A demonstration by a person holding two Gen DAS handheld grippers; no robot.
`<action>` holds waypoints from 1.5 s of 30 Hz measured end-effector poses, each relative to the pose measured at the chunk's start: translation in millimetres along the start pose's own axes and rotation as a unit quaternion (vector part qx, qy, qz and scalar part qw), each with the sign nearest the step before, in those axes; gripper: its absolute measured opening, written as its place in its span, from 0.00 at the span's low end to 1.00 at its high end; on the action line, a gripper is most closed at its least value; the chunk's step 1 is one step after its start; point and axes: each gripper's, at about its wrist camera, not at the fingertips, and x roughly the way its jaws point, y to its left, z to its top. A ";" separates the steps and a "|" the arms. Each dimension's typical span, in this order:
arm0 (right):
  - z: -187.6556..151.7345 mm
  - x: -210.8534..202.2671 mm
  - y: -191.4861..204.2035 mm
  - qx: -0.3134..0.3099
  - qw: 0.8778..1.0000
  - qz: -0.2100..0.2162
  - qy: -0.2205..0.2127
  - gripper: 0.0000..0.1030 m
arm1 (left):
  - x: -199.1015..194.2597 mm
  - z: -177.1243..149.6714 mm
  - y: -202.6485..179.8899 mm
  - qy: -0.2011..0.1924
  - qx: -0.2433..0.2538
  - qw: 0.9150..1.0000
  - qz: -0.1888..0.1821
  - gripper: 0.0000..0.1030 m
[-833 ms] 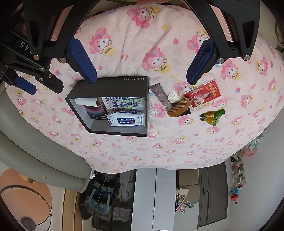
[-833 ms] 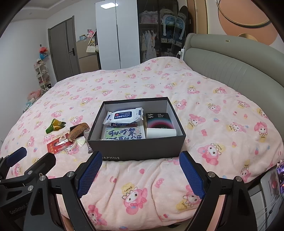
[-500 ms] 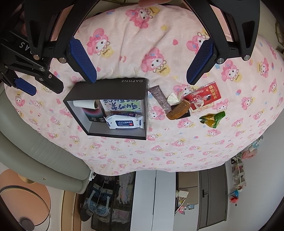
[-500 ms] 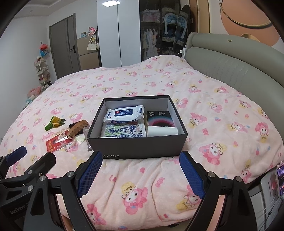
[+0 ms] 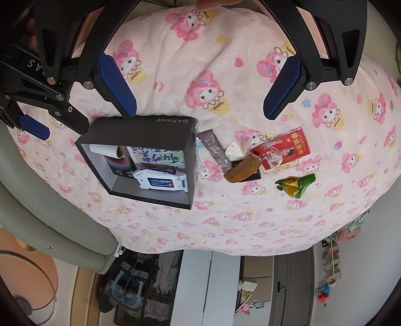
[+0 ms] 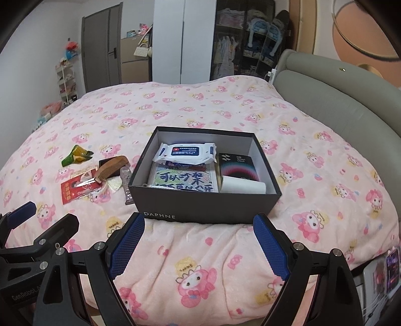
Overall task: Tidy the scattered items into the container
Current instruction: 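Move the left tool toward the red card packet beside the box, then close the left gripper on the red card packet's edge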
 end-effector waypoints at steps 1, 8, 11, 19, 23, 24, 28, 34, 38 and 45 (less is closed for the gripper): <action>1.8 3.4 3.9 -0.005 1.000 0.000 0.002 0.85 | 2.1 -0.3 4.6 0.002 -0.004 1.000 0.001 0.99; 3.9 24.3 38.8 -0.050 0.999 0.014 0.016 0.85 | 17.7 -7.8 42.2 0.015 -0.042 0.999 0.011 0.99; 6.5 37.0 56.6 -0.073 0.997 0.025 0.024 0.85 | 26.5 -8.3 61.0 0.021 -0.063 0.998 0.017 0.99; 21.1 71.6 107.9 -0.126 0.990 0.040 0.039 0.85 | 50.0 -11.8 112.8 0.022 -0.116 0.992 0.039 0.99; 35.7 84.2 135.0 -0.145 0.987 0.064 0.033 0.85 | 67.7 -9.0 150.1 0.024 -0.159 0.986 0.051 0.97; 39.5 87.8 142.2 -0.146 0.986 0.079 0.029 0.85 | 72.7 -7.9 159.1 0.024 -0.167 0.984 0.053 0.94; 49.7 111.4 177.0 -0.158 0.978 0.134 0.030 0.85 | 96.9 -1.6 191.7 0.028 -0.196 0.977 0.079 0.86; 42.7 185.4 215.2 -0.175 0.966 0.162 0.097 0.65 | 140.7 -0.3 229.5 0.052 -0.240 0.966 0.085 0.67; 31.6 222.8 230.4 -0.183 0.958 0.178 0.128 0.46 | 162.6 -11.6 245.9 0.060 -0.263 0.961 0.068 0.53; 36.0 266.2 241.9 -0.161 0.953 0.206 0.154 0.45 | 175.1 -21.0 258.3 0.045 -0.282 0.958 0.034 0.51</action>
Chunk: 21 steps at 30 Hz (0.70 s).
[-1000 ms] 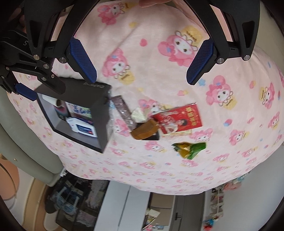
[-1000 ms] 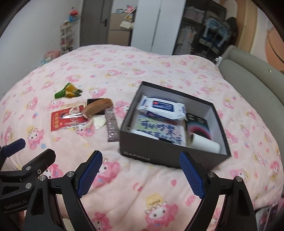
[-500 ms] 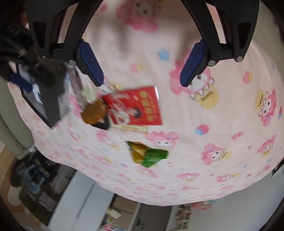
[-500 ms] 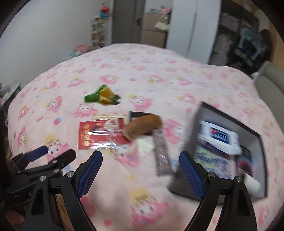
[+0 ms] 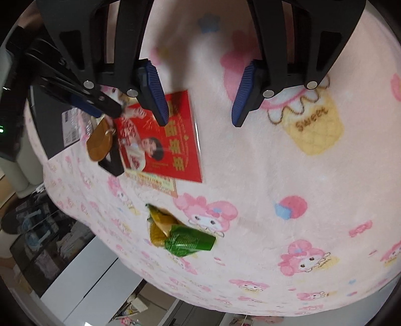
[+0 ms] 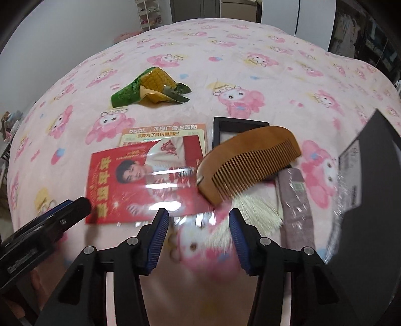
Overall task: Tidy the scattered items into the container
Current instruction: 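Close the left gripper on the red card packet's edge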
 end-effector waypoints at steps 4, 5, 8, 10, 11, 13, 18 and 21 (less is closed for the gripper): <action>10.4 14.4 -4.0 0.014 1.000 0.007 -0.001 0.45 | 7.6 0.2 -1.9 0.005 0.008 1.000 0.006 0.51; 12.0 17.2 -4.5 0.015 1.000 0.006 -0.001 0.45 | 7.7 0.5 -2.9 0.004 0.011 1.000 0.007 0.51; 14.3 22.0 -6.8 0.023 1.000 0.012 -0.002 0.45 | 7.4 0.5 -3.9 0.002 0.016 1.000 0.009 0.51; 15.1 23.4 -9.0 0.031 0.999 0.020 0.000 0.45 | 7.1 0.7 -3.8 0.002 0.018 1.000 0.011 0.46; 14.7 23.6 -9.7 0.035 0.999 0.023 0.001 0.45 | 6.8 0.8 -3.6 0.002 0.019 1.000 0.014 0.42; 13.3 23.5 -10.3 0.040 0.999 0.030 0.004 0.45 | 6.4 1.1 -3.2 0.002 0.020 1.000 0.017 0.39; 3.8 16.2 -2.5 0.035 0.998 0.056 0.015 0.35 | 5.4 1.7 -3.3 0.003 0.023 1.000 0.013 0.30; 2.2 10.5 0.4 0.032 0.998 0.056 0.012 0.34 | 5.2 2.1 -3.6 0.003 0.024 1.000 0.010 0.30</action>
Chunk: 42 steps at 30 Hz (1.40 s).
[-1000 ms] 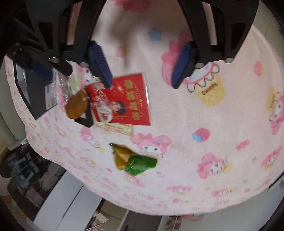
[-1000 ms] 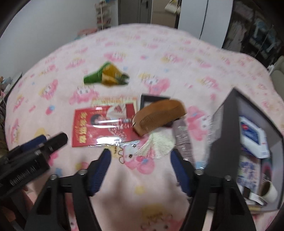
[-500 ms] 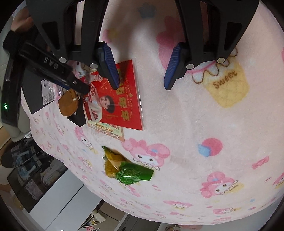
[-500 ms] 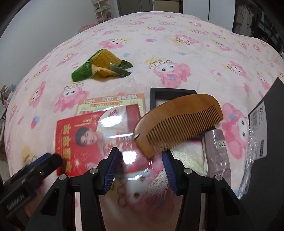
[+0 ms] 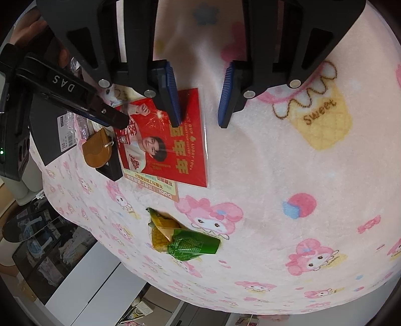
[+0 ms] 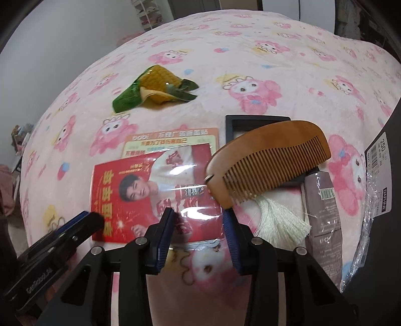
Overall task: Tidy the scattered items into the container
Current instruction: 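Close the left gripper on the red card packet's edge, then lift the red card packet with the left gripper toward the box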
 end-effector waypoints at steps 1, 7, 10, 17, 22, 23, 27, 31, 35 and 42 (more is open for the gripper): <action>-0.1 -0.4 -0.6 0.004 1.000 -0.001 -0.002 0.34 | 0.3 0.5 0.0 0.000 -0.001 1.000 -0.001 0.30; 7.5 10.9 -5.9 0.022 1.000 -0.012 -0.004 0.35 | 12.9 6.0 3.4 0.012 -0.019 1.000 -0.022 0.34; 6.5 8.7 0.7 0.021 1.000 0.007 0.000 0.32 | 8.1 2.8 -1.0 0.007 -0.010 1.000 -0.021 0.30; -13.6 -23.1 4.7 0.022 0.999 0.029 -0.003 0.28 | -15.1 -17.5 3.1 0.017 -0.016 0.999 -0.031 0.30; -49.5 -64.1 5.1 0.035 0.999 0.040 -0.009 0.28 | -37.4 -45.1 -7.3 0.030 -0.012 0.998 -0.045 0.30; -55.2 -72.2 1.1 0.040 0.998 0.037 -0.008 0.28 | -40.9 -54.0 -10.1 0.037 -0.009 0.998 -0.049 0.30; -92.4 -91.4 -7.8 0.060 0.998 0.035 0.007 0.28 | -49.3 -83.1 -17.4 0.060 0.007 0.996 -0.063 0.33; -114.0 -96.0 -20.3 0.072 0.997 0.030 0.023 0.28 | -50.0 -79.5 -20.6 0.038 0.013 0.998 -0.050 0.34; -115.7 -95.5 -24.0 0.075 0.997 0.014 0.017 0.28 | -42.1 -74.1 -16.5 0.032 0.011 0.999 -0.040 0.34; -114.2 -69.4 -32.3 0.099 0.993 0.048 0.030 0.28 | -39.1 -77.0 -16.7 0.050 0.018 0.997 -0.060 0.23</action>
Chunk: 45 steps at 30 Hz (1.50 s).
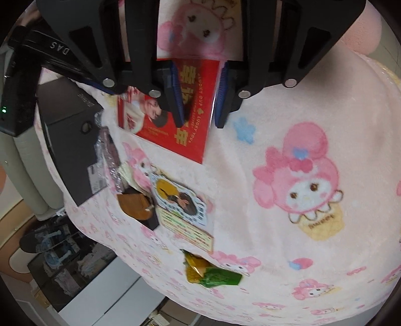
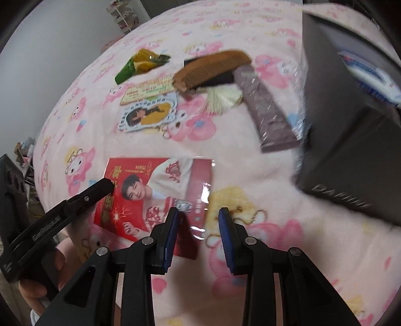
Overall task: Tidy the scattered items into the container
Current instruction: 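Lift the red card packet with the left gripper toward the box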
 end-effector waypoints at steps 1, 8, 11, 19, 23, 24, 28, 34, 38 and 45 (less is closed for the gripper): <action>-2.8 -0.5 -1.6 0.008 1.000 0.016 0.002 0.29 | -1.2 -2.4 -2.3 0.001 0.005 1.000 0.004 0.23; -35.5 -34.4 -18.7 0.036 0.999 0.022 -0.006 0.29 | -3.4 -31.1 -28.7 0.035 0.051 0.998 -0.030 0.23; -55.6 -40.4 -25.4 0.037 0.999 0.005 0.009 0.29 | -4.2 -37.5 -39.5 0.033 0.070 0.997 -0.018 0.23; -71.1 -52.0 -35.8 0.044 0.999 0.003 -0.003 0.29 | -30.5 -51.3 -22.3 0.004 0.026 1.000 0.003 0.24; -64.7 -37.6 -38.3 0.053 0.999 0.007 0.002 0.29 | -17.0 -44.0 -22.5 0.015 0.030 0.999 -0.012 0.36; -64.0 -33.7 -38.4 0.054 0.999 0.009 0.004 0.30 | -11.8 -43.4 -24.2 0.021 0.033 0.999 -0.012 0.37; -64.3 -24.8 -37.4 0.061 0.998 0.016 -0.003 0.30 | 1.3 -45.6 -34.1 0.036 0.057 0.998 -0.006 0.37; -72.6 -29.2 -32.3 0.055 0.998 0.025 -0.009 0.32 | -2.8 -54.3 -41.5 0.036 0.081 0.996 -0.003 0.36; -77.3 -41.7 -34.7 0.061 0.997 0.038 -0.014 0.31 | -13.6 -65.8 -48.0 0.039 0.096 0.995 0.006 0.31; -85.2 -70.8 -33.8 0.041 0.999 0.019 -0.031 0.31 | -30.7 -79.2 -66.8 0.038 0.112 0.993 -0.013 0.31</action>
